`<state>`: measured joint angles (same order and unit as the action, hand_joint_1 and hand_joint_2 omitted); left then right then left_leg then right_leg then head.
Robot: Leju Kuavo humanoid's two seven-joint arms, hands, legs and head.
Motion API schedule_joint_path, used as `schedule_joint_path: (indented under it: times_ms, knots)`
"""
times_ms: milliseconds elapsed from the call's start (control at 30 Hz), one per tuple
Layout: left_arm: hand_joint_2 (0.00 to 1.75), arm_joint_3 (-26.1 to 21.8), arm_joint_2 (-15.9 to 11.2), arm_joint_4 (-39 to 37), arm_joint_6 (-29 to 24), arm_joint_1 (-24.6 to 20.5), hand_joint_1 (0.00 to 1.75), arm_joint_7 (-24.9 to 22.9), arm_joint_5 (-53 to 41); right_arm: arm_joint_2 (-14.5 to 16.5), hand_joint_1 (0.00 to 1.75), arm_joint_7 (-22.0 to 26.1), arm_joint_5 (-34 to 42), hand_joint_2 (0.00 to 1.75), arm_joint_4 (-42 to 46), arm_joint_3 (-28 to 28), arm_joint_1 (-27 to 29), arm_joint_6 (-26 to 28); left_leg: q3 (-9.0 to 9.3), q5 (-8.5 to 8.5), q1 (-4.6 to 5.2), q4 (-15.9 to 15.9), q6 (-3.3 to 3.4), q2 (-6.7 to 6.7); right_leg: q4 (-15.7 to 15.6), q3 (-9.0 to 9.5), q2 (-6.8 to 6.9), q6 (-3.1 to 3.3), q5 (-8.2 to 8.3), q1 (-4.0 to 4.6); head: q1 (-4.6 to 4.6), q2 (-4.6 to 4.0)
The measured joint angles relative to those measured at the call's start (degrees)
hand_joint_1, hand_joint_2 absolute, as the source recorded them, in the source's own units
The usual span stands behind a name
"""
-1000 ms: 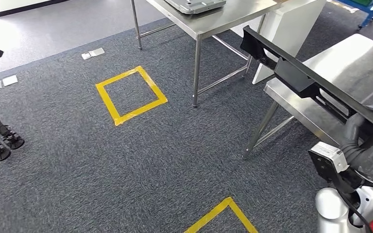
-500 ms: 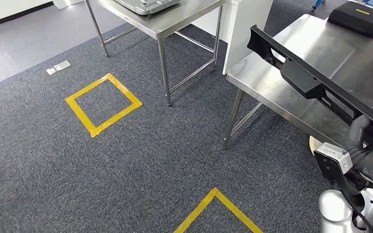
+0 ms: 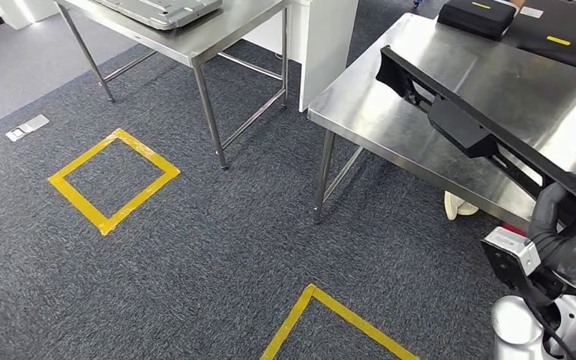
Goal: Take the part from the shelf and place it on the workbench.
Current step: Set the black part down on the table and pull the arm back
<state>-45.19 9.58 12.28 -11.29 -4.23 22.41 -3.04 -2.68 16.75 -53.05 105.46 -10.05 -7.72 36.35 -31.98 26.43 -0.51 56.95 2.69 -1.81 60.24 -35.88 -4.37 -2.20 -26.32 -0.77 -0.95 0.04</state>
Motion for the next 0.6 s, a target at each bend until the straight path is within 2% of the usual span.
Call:
schedule_joint_path:
  times_ms: [33,67,100,133,167,200,233,267,300,333,367,400,433,500,567,600]
  knots:
    - [1.75,0.0,0.0,0.0,-0.2,0.0,0.0,0.0,0.0,0.1,1.75,0.4,0.1,1.75,-0.2,-0.1,0.0,0.0,0.05,-0.1,0.0,-0.2,0.2,0.84,3.3,-1.5,1.86,0.16,-1.53,-0.02,-0.09,0.0]
    - [1.75,-0.1,0.0,0.0,-0.4,0.0,0.0,0.0,0.1,0.2,1.75,0.6,0.2,1.75,-0.4,-0.1,-0.1,0.0,0.02,-0.08,0.05,-0.2,0.31,1.69,7.3,-3.48,2.94,0.24,-3.23,0.04,-0.2,0.0]
    - [1.75,-0.3,0.0,0.0,-0.5,0.1,0.0,0.0,0.2,0.3,1.75,0.7,0.2,1.75,-0.6,-0.1,-0.1,0.0,-0.02,-0.05,0.08,-0.2,0.35,2.55,10.9,-5.25,3.38,0.15,-4.52,-0.06,-0.22,0.0]
    - [1.75,-0.4,0.0,0.0,-0.8,0.1,0.0,0.0,0.4,0.4,1.75,0.7,0.1,1.75,-0.9,-0.1,-0.2,0.0,-0.04,0.0,0.09,-0.2,0.34,3.39,13.1,-6.22,3.56,-0.15,-5.09,-0.18,-0.21,0.0]
    - [1.75,-0.6,0.0,0.0,-1.2,0.1,0.0,-0.1,0.5,0.5,1.75,0.7,-0.1,1.75,-1.2,-0.1,-0.4,0.0,-0.04,0.05,0.08,-0.2,0.29,4.14,13.0,-6.04,3.73,-0.62,-4.76,-0.32,-0.24,0.0]
    - [1.75,-0.7,0.1,0.0,-1.5,0.0,0.0,-0.2,0.6,0.7,1.75,0.6,-0.6,1.75,-1.7,0.0,-0.7,0.0,0.0,0.12,0.04,-0.1,0.18,4.88,10.4,-4.58,4.15,-1.21,-3.61,-0.53,-0.25,0.0]
    - [1.75,-0.8,0.1,0.0,-1.9,0.0,0.0,-0.3,0.8,0.8,1.75,0.5,-1.3,1.75,-2.2,0.2,-1.3,0.0,0.08,0.24,0.02,-0.1,-0.01,5.58,6.1,-2.23,5.24,-1.79,-2.11,-0.75,-0.26,0.0]
    - [1.75,-0.9,0.2,0.0,-2.2,0.0,0.0,-0.3,0.8,1.0,1.75,0.2,-2.2,1.75,-2.7,0.5,-2.0,0.0,0.13,0.43,0.18,0.0,-0.29,6.23,2.1,0.06,6.75,-2.08,-0.79,-0.76,-0.28,0.0]
    - [1.75,-1.1,0.2,0.0,-2.4,0.0,0.0,-0.3,0.8,1.2,1.75,-0.2,-3.2,1.75,-3.2,0.9,-2.7,0.0,0.18,0.64,0.33,0.2,-0.62,6.79,-1.1,1.81,7.94,-2.03,0.2,-0.66,-0.28,0.0]
    - [1.75,-1.2,0.2,0.0,-2.5,0.0,0.0,-0.3,0.8,1.5,1.75,-0.5,-4.5,1.75,-3.7,1.2,-3.3,0.0,0.28,0.83,0.51,0.3,-0.95,7.26,-2.7,2.7,8.71,-1.66,0.69,-0.52,-0.24,0.0]
    - [1.75,-1.3,0.2,0.0,-2.6,-0.1,0.0,-0.3,0.8,1.7,1.75,-0.8,-6.0,1.75,-4.0,1.4,-3.7,0.0,0.39,0.95,0.65,0.4,-1.21,7.68,-3.0,2.78,8.69,-1.16,0.81,-0.3,-0.19,0.0]
    - [1.75,-1.4,0.2,0.0,-2.6,-0.1,0.0,-0.3,0.7,1.9,1.75,-1.0,-7.7,1.75,-4.2,1.5,-4.1,0.0,0.52,1.03,0.58,0.4,-1.45,8.09,-3.0,2.71,8.07,-0.67,0.93,-0.27,-0.14,0.0]
    - [1.75,-1.5,0.2,0.0,-2.5,-0.2,0.0,-0.3,0.5,2.2,1.75,-1.0,-9.2,1.75,-4.4,1.4,-4.4,0.0,0.61,1.23,0.4,0.5,-1.72,8.17,-3.0,2.67,7.58,-0.23,1.01,-0.52,-0.09,0.0]
    - [1.75,-1.5,0.1,0.0,-2.3,-0.3,0.0,-0.3,0.0,2.5,1.75,-1.0,-10.6,1.75,-4.7,1.4,-5.0,0.0,-0.3,3.06,-0.02,2.9,-2.28,6.1,-3.1,2.75,6.8,0.62,1.16,-0.91,0.0,0.0]
    - [1.75,-1.5,0.0,0.0,-1.8,-0.2,0.0,-0.3,-0.7,2.7,1.75,-1.3,-9.5,1.75,-5.1,1.4,-5.4,0.0,-3.43,6.85,-0.21,9.8,-2.63,3.0,-3.1,2.74,6.1,1.21,1.17,-0.93,0.1,0.0]
    - [1.75,-1.4,0.0,0.0,-1.5,-0.1,0.0,-0.3,-1.1,2.7,1.75,-1.5,-8.5,1.75,-5.3,1.3,-5.5,0.0,-5.34,8.46,-0.23,13.6,-2.72,2.28,-3.1,2.73,5.66,1.38,1.16,-0.82,0.12,0.0]
